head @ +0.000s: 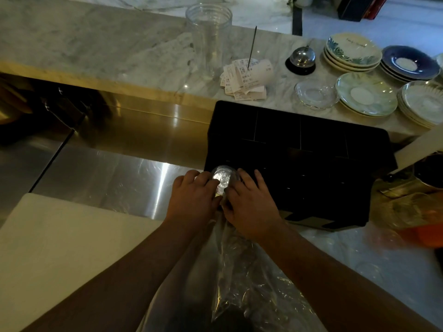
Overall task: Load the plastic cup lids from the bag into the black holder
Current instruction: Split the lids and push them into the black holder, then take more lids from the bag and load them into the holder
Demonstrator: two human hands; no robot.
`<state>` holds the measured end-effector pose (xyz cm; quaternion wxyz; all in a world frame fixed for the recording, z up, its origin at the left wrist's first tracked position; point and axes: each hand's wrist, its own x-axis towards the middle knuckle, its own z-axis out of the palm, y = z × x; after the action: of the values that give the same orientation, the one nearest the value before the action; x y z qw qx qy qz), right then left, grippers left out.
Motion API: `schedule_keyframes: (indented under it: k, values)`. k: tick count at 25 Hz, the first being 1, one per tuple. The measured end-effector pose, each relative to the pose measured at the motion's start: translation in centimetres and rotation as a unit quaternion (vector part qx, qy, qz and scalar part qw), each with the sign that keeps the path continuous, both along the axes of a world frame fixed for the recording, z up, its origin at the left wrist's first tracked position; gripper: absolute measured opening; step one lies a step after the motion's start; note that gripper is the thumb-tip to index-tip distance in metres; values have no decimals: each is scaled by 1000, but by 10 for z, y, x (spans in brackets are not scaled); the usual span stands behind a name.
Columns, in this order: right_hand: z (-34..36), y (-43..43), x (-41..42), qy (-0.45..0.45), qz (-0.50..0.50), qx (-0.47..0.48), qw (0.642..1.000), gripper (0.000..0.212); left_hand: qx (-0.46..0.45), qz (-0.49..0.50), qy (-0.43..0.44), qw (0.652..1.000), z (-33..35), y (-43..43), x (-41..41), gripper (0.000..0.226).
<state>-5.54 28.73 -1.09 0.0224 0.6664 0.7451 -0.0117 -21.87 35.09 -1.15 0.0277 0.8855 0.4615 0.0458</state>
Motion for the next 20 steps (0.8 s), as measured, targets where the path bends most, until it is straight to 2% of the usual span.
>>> schedule_keyframes:
  k: [3, 7, 10, 13, 15, 17, 20]
  values:
    - [3, -2, -1, -25, 5, -21, 999, 57, -2, -1, 8, 1000, -1, -2, 3, 34]
    - [10, -8, 2, -7, 17, -25, 1000, 57, -14, 15, 0, 1000, 8, -9, 5, 42]
    - [16, -28, 6, 84, 17, 23, 996, 53, 17, -6, -113, 993, 13, -31, 5, 43]
    - [8, -93, 24, 150, -19, 91, 984, 47, -5, -128, -177, 976, 2, -79, 10, 48]
    - [-5, -147, 40, 125, -60, 74, 988, 55, -45, -162, -161, 973, -11, -106, 15, 58]
    - [-21, -193, 54, 98, -114, 16, 989, 69, -95, -180, -91, 975, -27, -129, 18, 76]
    - [-46, -227, 58, 86, -160, -52, 982, 77, -106, -221, 11, 969, -58, -149, 11, 88]
